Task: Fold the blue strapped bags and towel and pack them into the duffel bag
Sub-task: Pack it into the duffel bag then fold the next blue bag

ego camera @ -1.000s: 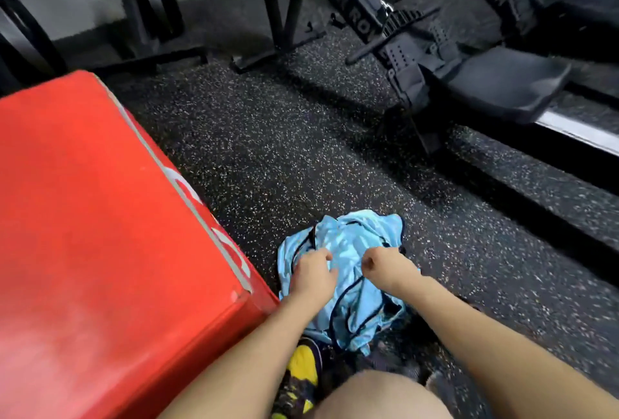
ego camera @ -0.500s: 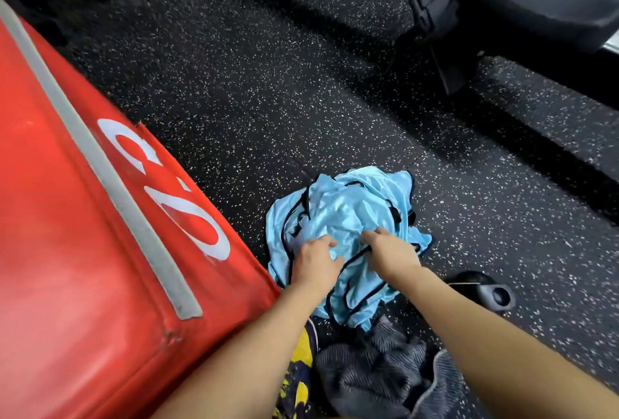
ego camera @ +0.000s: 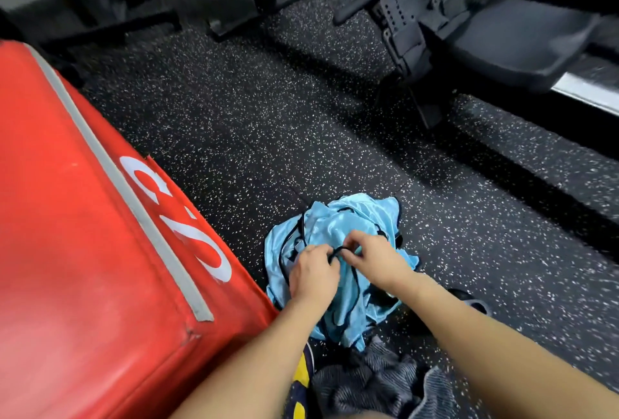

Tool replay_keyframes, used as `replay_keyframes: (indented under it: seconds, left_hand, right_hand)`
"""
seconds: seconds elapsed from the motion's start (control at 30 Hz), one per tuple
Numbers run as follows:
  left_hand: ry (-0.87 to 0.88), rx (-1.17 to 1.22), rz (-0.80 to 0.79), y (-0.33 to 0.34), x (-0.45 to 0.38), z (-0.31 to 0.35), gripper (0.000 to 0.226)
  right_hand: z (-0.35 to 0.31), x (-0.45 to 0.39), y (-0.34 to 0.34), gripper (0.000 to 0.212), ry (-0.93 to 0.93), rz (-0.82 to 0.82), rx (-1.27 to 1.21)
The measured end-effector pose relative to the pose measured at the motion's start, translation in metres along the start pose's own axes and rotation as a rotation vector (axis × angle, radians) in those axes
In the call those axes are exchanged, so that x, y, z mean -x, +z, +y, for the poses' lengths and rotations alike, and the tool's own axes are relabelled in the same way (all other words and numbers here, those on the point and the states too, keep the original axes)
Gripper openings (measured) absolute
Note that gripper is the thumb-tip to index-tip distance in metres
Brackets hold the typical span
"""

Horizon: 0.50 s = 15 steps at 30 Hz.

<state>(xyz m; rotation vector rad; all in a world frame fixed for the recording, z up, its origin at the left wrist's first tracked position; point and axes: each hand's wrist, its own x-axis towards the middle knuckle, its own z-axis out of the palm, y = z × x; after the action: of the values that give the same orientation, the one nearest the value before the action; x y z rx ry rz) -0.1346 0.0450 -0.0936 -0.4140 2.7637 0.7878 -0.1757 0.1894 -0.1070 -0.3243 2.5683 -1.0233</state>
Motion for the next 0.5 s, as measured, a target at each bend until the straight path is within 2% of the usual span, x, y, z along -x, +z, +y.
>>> replay_keyframes:
  seconds: [0.23,0.5]
  left_hand:
    - [0.023,0.158,0.240,-0.073,0.025,0.036,0.013]
    - [0.234,0.168,0.453,-0.196,0.058,0.085,0.019]
  right_hand:
    - [-0.062,0.021,-0.070,0.003,-0.084,0.215,0.011]
    - [-0.139,0.049,-0.146,0.007,-0.147,0.435,0.065]
